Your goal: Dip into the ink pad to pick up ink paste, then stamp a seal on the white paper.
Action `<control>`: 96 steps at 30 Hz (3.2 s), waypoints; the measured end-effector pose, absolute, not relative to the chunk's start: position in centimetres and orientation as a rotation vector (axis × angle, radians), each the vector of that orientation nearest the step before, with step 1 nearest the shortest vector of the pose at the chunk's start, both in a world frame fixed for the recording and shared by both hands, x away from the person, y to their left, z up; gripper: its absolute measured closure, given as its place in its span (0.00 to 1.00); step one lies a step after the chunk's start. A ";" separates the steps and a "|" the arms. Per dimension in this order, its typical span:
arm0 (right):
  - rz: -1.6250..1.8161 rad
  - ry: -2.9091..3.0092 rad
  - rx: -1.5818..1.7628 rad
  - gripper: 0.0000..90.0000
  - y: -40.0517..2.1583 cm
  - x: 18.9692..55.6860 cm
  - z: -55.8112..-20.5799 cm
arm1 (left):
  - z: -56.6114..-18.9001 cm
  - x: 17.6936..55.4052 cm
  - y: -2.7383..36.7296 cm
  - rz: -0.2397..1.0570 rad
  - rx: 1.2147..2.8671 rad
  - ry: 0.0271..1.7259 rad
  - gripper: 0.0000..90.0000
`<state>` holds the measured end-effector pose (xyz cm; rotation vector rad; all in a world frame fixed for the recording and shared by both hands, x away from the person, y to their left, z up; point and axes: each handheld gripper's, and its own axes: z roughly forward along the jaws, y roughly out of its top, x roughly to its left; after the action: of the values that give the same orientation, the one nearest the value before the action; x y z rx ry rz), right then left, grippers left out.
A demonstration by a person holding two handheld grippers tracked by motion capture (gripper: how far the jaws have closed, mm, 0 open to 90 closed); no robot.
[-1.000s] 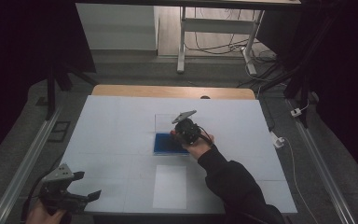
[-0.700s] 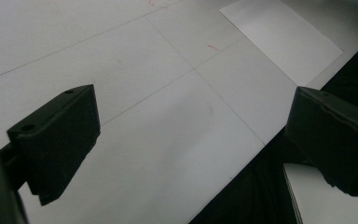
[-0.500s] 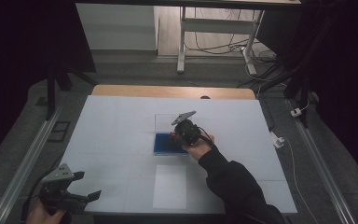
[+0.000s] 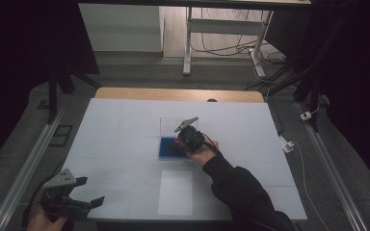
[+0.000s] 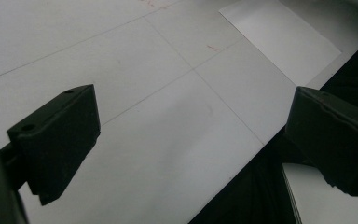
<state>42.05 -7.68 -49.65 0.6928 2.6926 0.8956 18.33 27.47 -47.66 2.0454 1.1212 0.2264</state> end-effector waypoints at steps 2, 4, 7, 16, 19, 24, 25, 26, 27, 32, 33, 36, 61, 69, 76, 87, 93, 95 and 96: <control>0.894 2.689 0.682 0.89 -7.6 42.0 -49.7 | -47.7 18.3 27.5 0.226 2.046 1.120 0.04; 0.894 2.689 0.686 0.89 -7.7 42.0 -49.8 | -47.7 18.3 27.4 0.226 2.046 1.121 0.04; 0.895 2.689 0.689 0.89 -7.7 42.1 -49.8 | -47.7 18.3 27.4 0.227 2.048 1.121 0.04; 0.862 2.672 0.677 0.89 -7.3 41.7 -49.9 | -47.7 18.4 27.3 0.225 2.054 1.122 0.04; 0.880 2.677 0.689 0.89 -7.4 41.9 -49.9 | -47.7 18.4 27.3 0.226 2.055 1.122 0.04; 0.888 2.673 0.687 0.89 -7.5 41.8 -50.0 | -47.7 18.4 27.4 0.224 2.053 1.124 0.04; 0.888 2.678 0.684 0.89 -7.6 41.9 -50.0 | -47.7 18.4 27.4 0.224 2.051 1.124 0.04; 0.889 2.679 0.695 0.89 -7.6 41.9 -49.9 | -47.7 18.4 27.4 0.224 2.049 1.123 0.04; 0.891 2.682 0.696 0.89 -7.6 42.0 -49.9 | -47.7 18.4 27.4 0.223 2.047 1.123 0.04; 0.877 2.689 0.674 0.89 -7.5 42.0 -49.8 | -47.7 18.4 27.6 0.211 2.034 1.124 0.04; 0.882 2.693 0.676 0.88 -7.6 42.1 -49.7 | -47.7 18.4 27.6 0.211 2.034 1.124 0.04; 0.886 2.688 0.694 0.88 -7.6 42.0 -49.6 | -47.7 18.3 27.6 0.214 2.037 1.121 0.04; 1.028 2.661 0.655 0.88 -9.3 40.2 -46.9 | -47.7 18.3 27.5 0.219 2.040 1.119 0.04; 1.063 2.659 0.665 0.88 -9.9 39.2 -46.2 | -47.6 18.4 27.5 0.221 2.041 1.121 0.04; 1.084 2.675 0.642 0.88 -10.0 38.3 -45.9 | -47.6 18.4 27.5 0.223 2.041 1.121 0.04; 1.080 2.699 0.626 0.88 -10.1 36.9 -45.9 | -47.6 18.4 27.5 0.222 2.040 1.120 0.04; 1.089 2.709 0.621 0.88 -10.4 36.5 -45.7 | -47.6 18.4 27.5 0.224 2.043 1.117 0.04; 1.108 2.709 0.619 0.88 -10.5 36.3 -45.7 | -47.6 18.4 27.5 0.224 2.042 1.118 0.04; 1.105 2.711 0.624 0.88 -10.6 36.1 -45.6 | -47.6 18.4 27.5 0.223 2.039 1.119 0.04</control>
<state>36.11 -10.58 -45.59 0.6237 2.7111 1.1049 18.38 27.48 -47.64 2.0395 1.1191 0.2232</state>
